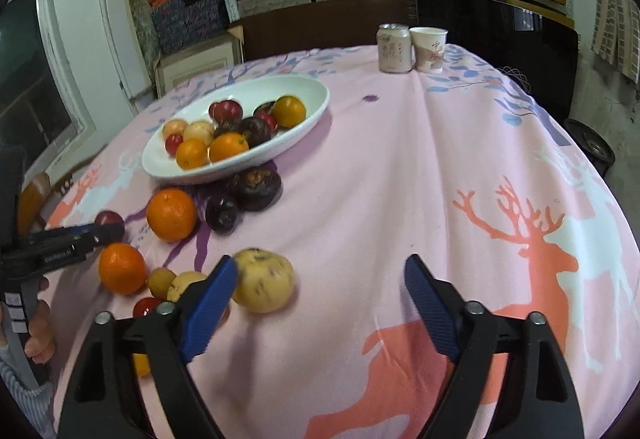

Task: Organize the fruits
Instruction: 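Grasp a pale yellow pear-like fruit with the right tool while the left tool holds the apple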

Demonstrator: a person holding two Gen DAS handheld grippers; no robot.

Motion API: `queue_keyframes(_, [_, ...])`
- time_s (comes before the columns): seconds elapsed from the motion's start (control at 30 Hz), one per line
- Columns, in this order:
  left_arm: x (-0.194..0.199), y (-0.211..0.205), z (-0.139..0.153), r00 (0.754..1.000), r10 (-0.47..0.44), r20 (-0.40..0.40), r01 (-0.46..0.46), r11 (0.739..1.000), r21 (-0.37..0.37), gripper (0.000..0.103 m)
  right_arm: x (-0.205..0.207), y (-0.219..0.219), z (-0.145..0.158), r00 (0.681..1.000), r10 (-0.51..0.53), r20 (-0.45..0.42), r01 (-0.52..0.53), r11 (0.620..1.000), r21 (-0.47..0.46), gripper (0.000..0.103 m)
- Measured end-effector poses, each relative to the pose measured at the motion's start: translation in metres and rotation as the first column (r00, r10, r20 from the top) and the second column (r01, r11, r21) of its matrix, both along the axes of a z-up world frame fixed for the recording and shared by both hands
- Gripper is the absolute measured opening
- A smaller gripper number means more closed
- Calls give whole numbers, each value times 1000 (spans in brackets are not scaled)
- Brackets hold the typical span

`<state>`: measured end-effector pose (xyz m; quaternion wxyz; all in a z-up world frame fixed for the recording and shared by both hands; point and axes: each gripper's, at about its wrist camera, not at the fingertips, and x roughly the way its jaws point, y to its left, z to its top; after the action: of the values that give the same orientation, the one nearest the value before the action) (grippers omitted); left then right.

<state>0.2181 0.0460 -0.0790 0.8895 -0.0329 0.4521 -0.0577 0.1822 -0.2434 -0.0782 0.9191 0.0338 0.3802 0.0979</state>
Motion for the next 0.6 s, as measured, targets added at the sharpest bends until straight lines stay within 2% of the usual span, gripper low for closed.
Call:
queue_keyframes(0.13, [0,-1,-1,1000,0,-6,0,1000,6,39,-4,17,3,998,60,24,-59,997,-52,70])
queue_keyframes(0.23, [1,-1,-2,1000,0,-8,0,1000,7,39,-2,22,3,996,91,14,-90,995,-50,65])
queue_keyframes(0.37, [1,-1,-2,1000,-1,-7,1,1000,15,39,4,28,-1,991,134,-25,-135,991,-16,55])
queue_keyframes(0.4, [2,-1,-2,1000,-1,-7,1,1000,15,39,5,29,-2,990,137,-29,-137,991,-5,50])
queue_keyframes(0.53, [2,-2,-2,1000,-2,-7,2,1000,20,39,12,26,-8,987,140,-76,-136,989,56,41])
queue_keyframes(0.6, [2,-2,-2,1000,-2,-6,2,1000,22,39,15,27,-11,986,136,-93,-129,989,72,41])
